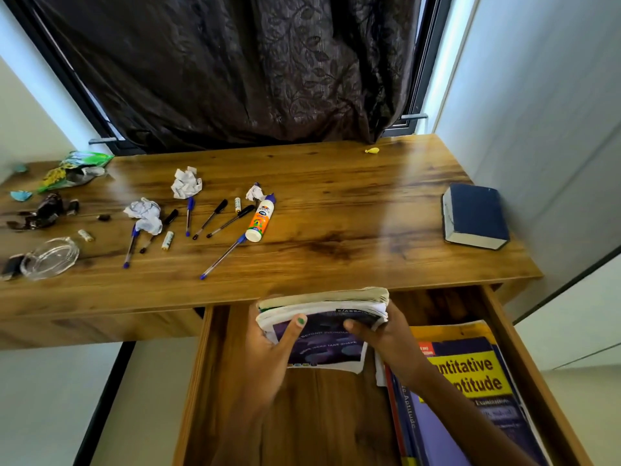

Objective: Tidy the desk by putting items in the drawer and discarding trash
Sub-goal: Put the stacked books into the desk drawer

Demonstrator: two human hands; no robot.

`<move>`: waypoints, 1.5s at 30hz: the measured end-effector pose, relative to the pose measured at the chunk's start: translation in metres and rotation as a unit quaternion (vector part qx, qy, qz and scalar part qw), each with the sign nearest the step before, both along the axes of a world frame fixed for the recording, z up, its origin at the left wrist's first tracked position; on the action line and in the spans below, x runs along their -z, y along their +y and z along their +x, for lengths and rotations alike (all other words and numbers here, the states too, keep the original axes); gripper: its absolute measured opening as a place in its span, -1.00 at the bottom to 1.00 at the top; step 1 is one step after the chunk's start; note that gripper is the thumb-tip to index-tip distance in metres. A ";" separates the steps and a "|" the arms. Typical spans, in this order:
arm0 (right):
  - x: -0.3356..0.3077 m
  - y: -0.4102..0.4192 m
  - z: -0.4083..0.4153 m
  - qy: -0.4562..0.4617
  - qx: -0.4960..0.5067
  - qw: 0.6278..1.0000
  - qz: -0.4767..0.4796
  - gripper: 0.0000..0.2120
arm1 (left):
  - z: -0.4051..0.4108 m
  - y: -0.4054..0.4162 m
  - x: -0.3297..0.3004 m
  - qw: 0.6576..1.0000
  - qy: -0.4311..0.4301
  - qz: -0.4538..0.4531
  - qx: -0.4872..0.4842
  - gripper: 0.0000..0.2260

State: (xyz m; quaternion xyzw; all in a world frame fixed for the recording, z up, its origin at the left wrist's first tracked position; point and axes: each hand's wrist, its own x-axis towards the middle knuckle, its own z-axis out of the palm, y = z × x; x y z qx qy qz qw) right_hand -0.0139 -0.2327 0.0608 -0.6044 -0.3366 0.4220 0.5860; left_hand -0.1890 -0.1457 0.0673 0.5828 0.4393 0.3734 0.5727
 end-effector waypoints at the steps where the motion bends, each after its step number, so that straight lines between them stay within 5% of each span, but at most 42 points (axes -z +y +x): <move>1: 0.002 0.000 -0.001 -0.013 -0.003 1.000 0.001 -0.52 | 0.000 0.000 0.001 1.000 0.005 0.000 -0.002 -0.55; 5: 0.014 0.001 -0.007 -0.013 -0.002 1.000 -0.022 -0.52 | -0.003 -0.002 0.013 0.998 0.064 -0.020 0.000 -0.64; 8: 0.028 -0.006 -0.008 -0.017 -0.007 0.999 -0.051 -0.66 | -0.008 -0.010 0.029 0.983 0.185 -0.004 -0.009 -0.45; 11: 0.037 -0.014 -0.009 -0.077 0.017 0.994 -0.078 -0.71 | -0.013 -0.015 0.038 0.967 0.250 0.037 -0.020 -0.67; 14: 0.039 -0.023 -0.011 -0.110 0.045 0.988 -0.097 -0.75 | -0.017 -0.023 0.039 0.970 0.244 -0.006 -0.016 -0.72; 19: 0.057 -0.045 -0.022 -0.139 0.034 0.976 -0.165 -0.66 | -0.029 -0.028 0.094 0.957 0.278 -0.081 0.004 -0.36; 22: 0.070 -0.060 -0.031 -0.139 0.004 0.958 -0.251 -0.60 | -0.025 -0.049 0.093 0.942 0.277 -0.176 0.069 -0.58; 24: 0.079 -0.070 -0.035 -0.150 -0.027 0.944 -0.293 -0.51 | -0.024 -0.063 0.098 0.931 0.274 -0.225 0.084 -0.52; 27: 0.091 -0.079 -0.041 -0.204 -0.098 0.915 -0.334 -0.36 | -0.026 -0.076 0.100 0.935 0.280 -0.202 0.084 -0.42; 32: 0.091 -0.077 -0.048 -0.271 -0.103 0.883 -0.369 -0.43 | -0.031 -0.084 0.102 0.937 0.288 -0.164 0.106 -0.39; 38: 0.091 -0.075 -0.053 -0.335 -0.121 0.849 -0.389 -0.41 | -0.023 -0.089 0.111 0.931 0.203 -0.277 0.121 -0.19; 45: 0.080 -0.073 -0.044 -0.356 -0.124 0.844 -0.381 -0.52 | -0.019 -0.090 0.117 0.934 0.279 -0.178 0.132 -0.21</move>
